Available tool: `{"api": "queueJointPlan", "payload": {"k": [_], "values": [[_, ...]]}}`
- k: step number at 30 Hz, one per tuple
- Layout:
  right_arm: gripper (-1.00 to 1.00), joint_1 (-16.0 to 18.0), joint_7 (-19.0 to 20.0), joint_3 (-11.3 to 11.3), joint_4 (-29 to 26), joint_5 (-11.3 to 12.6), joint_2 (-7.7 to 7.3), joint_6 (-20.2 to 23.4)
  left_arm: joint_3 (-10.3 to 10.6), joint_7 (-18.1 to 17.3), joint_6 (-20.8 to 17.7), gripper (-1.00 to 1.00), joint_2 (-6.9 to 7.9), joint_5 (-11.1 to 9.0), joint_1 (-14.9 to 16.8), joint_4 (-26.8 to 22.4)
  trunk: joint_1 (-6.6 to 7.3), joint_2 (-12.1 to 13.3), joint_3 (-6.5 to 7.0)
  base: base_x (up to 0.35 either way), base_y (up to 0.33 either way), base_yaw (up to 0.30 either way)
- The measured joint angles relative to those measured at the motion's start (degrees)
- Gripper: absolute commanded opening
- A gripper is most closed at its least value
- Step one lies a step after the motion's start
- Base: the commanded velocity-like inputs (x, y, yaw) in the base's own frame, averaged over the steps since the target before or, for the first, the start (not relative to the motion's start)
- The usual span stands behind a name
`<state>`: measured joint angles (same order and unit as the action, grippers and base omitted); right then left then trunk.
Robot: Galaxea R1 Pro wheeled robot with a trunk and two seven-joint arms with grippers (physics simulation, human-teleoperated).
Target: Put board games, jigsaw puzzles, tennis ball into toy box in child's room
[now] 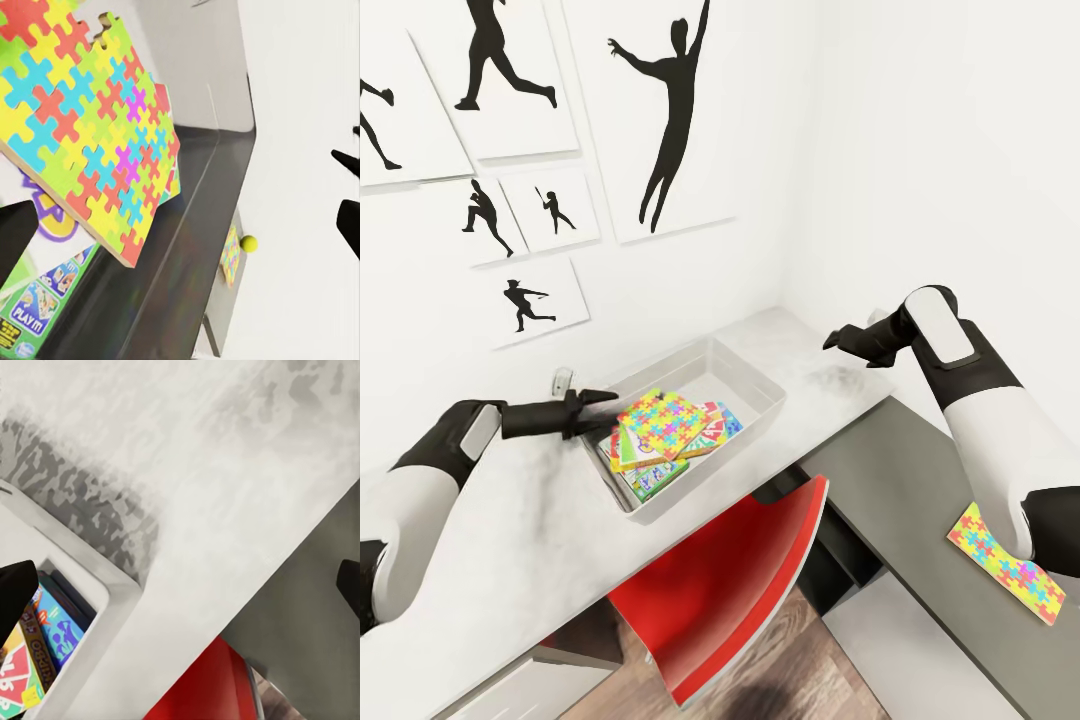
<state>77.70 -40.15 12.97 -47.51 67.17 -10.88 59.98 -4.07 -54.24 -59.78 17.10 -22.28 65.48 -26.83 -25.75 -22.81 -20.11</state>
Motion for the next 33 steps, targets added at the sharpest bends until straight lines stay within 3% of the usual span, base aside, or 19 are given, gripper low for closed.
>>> {"api": "queueJointPlan", "payload": {"k": [3,10,25,33], "values": [[1.0,0.0,0.0,0.0,0.0,0.0,0.03,-0.2,0.2,-2.7,0.0,1.0,0.79,0.3,0.0,0.1,0.0,0.0,0.0,0.0,0.0,0.0],[1.0,0.0,0.0,-0.1,0.1,0.1,0.05,-0.2,0.3,-4.2,0.0,1.0,1.68,0.4,-0.4,0.0,0.0,0.0,0.0,-0.001,0.001,-0.138],[1.0,-0.1,0.0,0.0,0.1,0.1,0.13,0.0,0.1,-4.8,0.1,1.0,3.49,0.1,-0.4,0.0,0.0,0.0,0.0,-0.085,0.037,-0.017],[1.0,-0.1,0.0,0.0,0.2,0.1,0.13,0.0,0.1,-4.8,0.3,1.0,3.72,0.1,-0.5,0.0,-0.01,0.0,0.0,-0.065,0.005,0.0]]}}
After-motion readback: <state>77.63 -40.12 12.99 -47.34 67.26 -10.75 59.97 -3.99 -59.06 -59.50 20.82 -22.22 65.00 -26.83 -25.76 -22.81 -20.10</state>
